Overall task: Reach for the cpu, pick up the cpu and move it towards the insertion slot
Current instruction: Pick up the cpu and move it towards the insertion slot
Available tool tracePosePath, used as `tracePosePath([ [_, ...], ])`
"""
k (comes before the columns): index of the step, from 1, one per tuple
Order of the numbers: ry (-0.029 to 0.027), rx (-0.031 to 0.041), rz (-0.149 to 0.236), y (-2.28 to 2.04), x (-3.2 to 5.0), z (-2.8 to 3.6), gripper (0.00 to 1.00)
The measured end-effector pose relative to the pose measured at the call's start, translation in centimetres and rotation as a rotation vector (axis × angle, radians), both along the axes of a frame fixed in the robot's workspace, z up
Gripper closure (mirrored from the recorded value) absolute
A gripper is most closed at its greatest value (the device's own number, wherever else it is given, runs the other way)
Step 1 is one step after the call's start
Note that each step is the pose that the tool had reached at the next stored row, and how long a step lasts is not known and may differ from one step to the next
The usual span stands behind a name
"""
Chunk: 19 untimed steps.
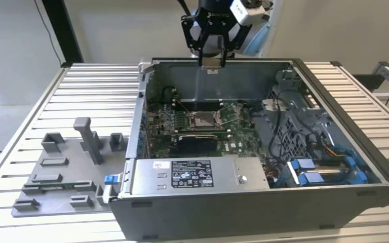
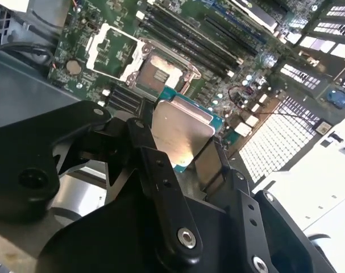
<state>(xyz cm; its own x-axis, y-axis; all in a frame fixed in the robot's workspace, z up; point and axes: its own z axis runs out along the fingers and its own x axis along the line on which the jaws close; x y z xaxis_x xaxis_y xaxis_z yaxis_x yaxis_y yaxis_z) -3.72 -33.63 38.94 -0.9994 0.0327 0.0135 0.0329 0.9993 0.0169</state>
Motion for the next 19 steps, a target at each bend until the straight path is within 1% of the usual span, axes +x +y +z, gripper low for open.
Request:
tracePosePath([
  [2,0.0,-0.0017,0.0,0.16,0.07,-0.17,1.0],
  [5,0.0001,-0.0031,0.0,0.65,0.11,-0.28,1.0],
  [6,0.0001,-0.0031,0.0,0.73,0.13,-0.29,1.0],
  [11,-0.0001,-0.0031,0.0,0.81,0.39,-0.31,1.0],
  [19,0.0002,-0.0032,0.0,0.82,0.4,-0.3,1.0],
])
